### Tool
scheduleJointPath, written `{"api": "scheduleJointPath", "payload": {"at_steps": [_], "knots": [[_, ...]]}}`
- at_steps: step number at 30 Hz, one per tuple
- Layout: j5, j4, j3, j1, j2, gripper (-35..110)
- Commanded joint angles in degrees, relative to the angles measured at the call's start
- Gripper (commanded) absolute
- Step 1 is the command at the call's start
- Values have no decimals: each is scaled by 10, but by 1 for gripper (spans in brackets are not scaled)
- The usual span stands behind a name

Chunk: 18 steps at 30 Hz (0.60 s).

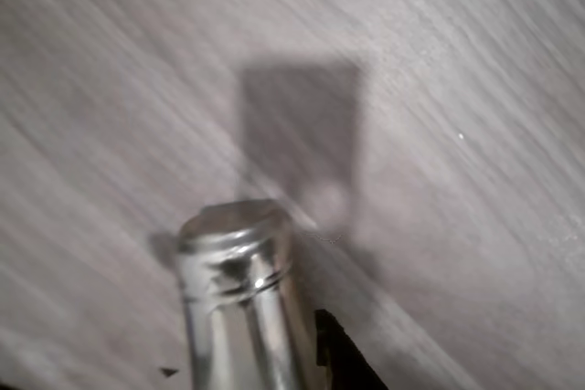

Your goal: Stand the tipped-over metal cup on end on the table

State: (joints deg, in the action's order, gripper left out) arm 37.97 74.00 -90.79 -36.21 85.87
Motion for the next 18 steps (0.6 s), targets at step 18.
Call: {"api": "scheduleJointPath", "payload": {"at_steps": [18], "knots": [[5,-30,23,30,-108,42]]}}
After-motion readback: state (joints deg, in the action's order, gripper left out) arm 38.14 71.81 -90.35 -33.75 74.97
